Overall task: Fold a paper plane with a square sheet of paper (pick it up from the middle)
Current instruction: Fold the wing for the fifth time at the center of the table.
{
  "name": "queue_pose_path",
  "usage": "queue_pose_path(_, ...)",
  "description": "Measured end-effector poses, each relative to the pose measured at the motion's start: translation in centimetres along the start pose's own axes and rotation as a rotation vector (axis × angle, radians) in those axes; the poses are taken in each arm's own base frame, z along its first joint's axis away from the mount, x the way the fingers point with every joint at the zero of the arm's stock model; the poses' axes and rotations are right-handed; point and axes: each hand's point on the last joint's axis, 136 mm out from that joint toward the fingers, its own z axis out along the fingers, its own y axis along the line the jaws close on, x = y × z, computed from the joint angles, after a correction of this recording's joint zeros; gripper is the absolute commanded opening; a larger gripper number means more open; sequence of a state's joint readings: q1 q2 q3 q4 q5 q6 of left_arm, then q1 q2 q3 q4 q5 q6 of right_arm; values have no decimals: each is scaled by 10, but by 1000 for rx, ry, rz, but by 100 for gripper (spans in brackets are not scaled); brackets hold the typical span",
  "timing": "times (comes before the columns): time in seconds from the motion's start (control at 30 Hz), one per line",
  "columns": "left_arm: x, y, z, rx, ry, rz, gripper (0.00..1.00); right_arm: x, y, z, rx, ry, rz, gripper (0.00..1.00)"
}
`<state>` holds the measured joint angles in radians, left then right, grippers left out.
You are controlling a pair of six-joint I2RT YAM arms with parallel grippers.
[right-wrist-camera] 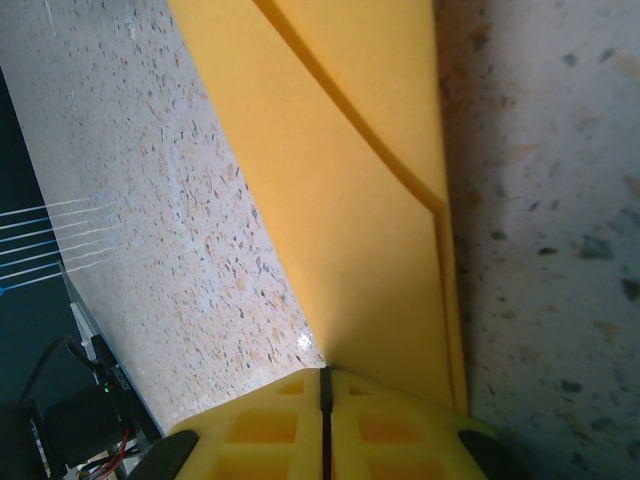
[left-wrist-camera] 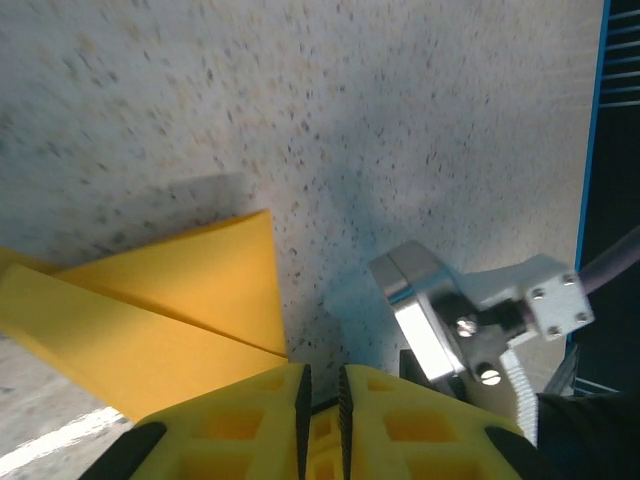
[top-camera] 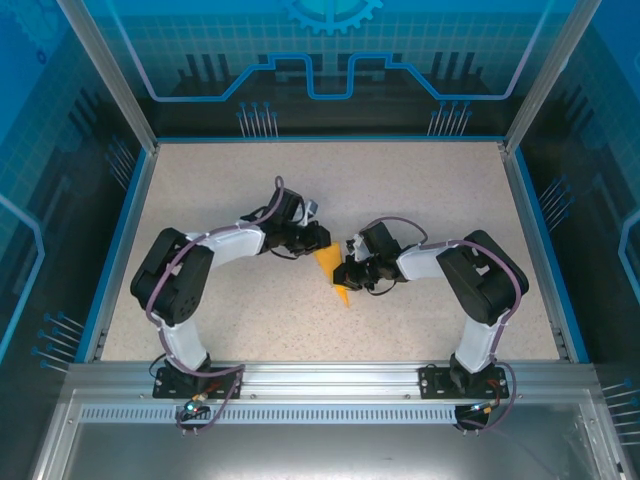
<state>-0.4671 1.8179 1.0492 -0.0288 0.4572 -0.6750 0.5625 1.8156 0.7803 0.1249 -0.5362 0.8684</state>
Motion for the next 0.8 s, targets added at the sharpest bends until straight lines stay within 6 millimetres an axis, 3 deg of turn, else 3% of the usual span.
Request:
queue_pose_path(0.2, 14, 23, 23, -34, 61, -59, 18, 0, 0, 0, -1, -1, -1, 9)
queue_pose_path(0.4, 24, 39, 32, -63, 89, -89, 17, 6, 3, -3, 4, 14, -4, 11)
queue_pose_path(0.7, 24, 41, 34, -60, 92, -91, 16, 21, 32, -12, 4, 47, -103, 13)
queue_pose_path(0.8, 24, 41, 35, -59, 92, -90, 16, 24, 31, -10, 21, 60, -112, 12)
